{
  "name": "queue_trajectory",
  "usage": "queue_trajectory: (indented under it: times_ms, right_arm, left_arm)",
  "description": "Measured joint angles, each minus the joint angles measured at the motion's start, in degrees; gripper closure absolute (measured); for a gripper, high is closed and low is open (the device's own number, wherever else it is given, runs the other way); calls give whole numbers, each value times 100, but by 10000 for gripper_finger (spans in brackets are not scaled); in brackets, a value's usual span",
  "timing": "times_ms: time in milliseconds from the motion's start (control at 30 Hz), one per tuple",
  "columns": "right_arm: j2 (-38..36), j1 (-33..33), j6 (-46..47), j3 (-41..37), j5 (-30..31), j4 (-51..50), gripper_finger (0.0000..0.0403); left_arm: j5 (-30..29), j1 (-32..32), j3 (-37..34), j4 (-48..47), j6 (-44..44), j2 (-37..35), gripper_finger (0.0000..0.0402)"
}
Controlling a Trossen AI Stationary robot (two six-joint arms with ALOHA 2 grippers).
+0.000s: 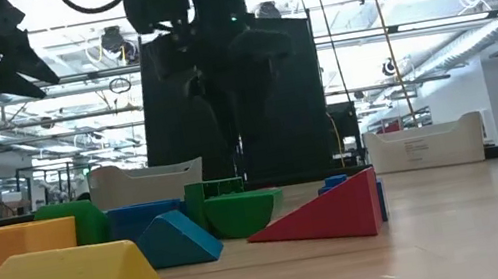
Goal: Sort blocks by size
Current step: Put the rectangular red block into the white bin
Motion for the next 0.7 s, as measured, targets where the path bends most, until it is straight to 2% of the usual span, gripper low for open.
queue_trajectory:
  times_ms: [100,333,500,700]
  right_arm:
    - [-4,15,-582,2,6,13,200]
    - [-4,3,-1132,2,-43,75,200]
    - [-13,-107,-1123,-294,-326,113,200]
    - [-4,-164,-1058,-932,-307,442,200]
  left_arm:
    - [0,-1,0,1,2,0,120]
    - [0,0,0,0,2,0,120]
    - [0,0,0,0,2,0,120]
    - [-4,0,0,0,2,0,120]
